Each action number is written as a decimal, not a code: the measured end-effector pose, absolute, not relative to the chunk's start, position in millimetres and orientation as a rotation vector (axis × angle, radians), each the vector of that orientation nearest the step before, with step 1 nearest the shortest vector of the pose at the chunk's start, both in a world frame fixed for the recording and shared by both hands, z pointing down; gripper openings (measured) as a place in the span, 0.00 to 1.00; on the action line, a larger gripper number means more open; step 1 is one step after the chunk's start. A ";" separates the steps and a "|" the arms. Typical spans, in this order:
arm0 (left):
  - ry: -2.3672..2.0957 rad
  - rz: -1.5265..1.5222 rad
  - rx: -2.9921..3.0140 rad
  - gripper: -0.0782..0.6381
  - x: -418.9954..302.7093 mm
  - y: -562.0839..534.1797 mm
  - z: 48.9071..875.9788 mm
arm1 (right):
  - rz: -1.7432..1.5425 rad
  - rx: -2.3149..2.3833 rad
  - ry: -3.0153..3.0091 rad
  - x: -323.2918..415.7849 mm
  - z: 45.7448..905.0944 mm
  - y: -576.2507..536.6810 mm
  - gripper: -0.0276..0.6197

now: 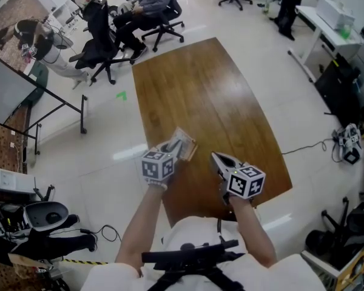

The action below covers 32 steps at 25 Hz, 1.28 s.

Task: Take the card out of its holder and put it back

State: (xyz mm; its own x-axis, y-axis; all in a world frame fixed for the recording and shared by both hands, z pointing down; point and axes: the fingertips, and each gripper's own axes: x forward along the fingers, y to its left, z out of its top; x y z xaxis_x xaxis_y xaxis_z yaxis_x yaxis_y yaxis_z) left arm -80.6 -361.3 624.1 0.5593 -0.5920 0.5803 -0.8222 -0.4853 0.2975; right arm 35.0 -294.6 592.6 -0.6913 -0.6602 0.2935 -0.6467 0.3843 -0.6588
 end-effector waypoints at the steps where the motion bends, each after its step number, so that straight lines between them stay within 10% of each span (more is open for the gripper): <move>1: -1.130 0.551 2.246 0.13 -81.0 -362.1 624.8 | -1.227 -1.233 2.596 35.8 592.8 -295.8 0.05; 32: -1.083 0.626 2.266 0.13 -77.9 -359.5 643.0 | -1.266 -1.268 2.536 45.2 604.1 -296.8 0.05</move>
